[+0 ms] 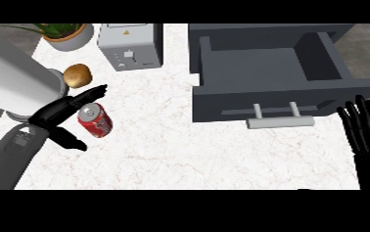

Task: Pick up the can, place it into the drawer and close the drawer

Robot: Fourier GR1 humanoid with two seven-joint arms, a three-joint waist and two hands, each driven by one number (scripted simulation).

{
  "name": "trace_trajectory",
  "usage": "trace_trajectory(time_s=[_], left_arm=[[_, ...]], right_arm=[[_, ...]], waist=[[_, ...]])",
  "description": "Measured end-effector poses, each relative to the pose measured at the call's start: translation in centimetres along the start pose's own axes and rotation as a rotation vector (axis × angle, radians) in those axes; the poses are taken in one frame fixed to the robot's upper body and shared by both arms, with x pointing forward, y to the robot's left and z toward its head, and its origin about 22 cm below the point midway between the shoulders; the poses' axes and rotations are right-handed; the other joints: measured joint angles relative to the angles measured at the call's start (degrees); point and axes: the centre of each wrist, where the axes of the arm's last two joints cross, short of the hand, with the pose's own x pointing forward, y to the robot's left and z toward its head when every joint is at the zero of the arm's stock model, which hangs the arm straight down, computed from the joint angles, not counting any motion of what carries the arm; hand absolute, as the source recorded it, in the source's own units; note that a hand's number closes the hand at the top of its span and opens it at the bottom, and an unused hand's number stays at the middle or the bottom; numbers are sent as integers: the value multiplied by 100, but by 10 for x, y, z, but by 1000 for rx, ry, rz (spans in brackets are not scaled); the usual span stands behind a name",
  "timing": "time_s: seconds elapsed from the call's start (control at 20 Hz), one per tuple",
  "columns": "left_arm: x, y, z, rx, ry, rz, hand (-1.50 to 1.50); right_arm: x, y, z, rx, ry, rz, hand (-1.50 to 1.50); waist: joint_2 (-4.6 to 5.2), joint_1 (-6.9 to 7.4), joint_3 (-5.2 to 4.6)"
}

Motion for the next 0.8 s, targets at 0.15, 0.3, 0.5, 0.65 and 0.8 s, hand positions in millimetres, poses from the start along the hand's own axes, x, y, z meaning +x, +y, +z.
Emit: trace_trajectory(time_s=[0.15,0.3,0.5,0.65,0.8], left_arm=[[-2,-3,-7,-5,-7,-1,-150],[-1,-4,-11,-14,-10,-1,-150],[-2,-7,-17,-29,-12,1,-150],[-2,-9,-22,-40,-16,-4,-150],[-3,-15,-29,-57,-27,-4,-150]], right_arm=[[-1,-3,2,1,2,0,-150],[0,-3,3,-8,8,-1,-150],[4,-6,2,-10,2,0,-150],[4,-6,4,-9,5,-1,-150],[5,-10,5,-11,3,-7,-150]], waist=[[-3,-5,6],[-12,13,9],[-18,25,12],[-18,26,12],[-28,40,18]])
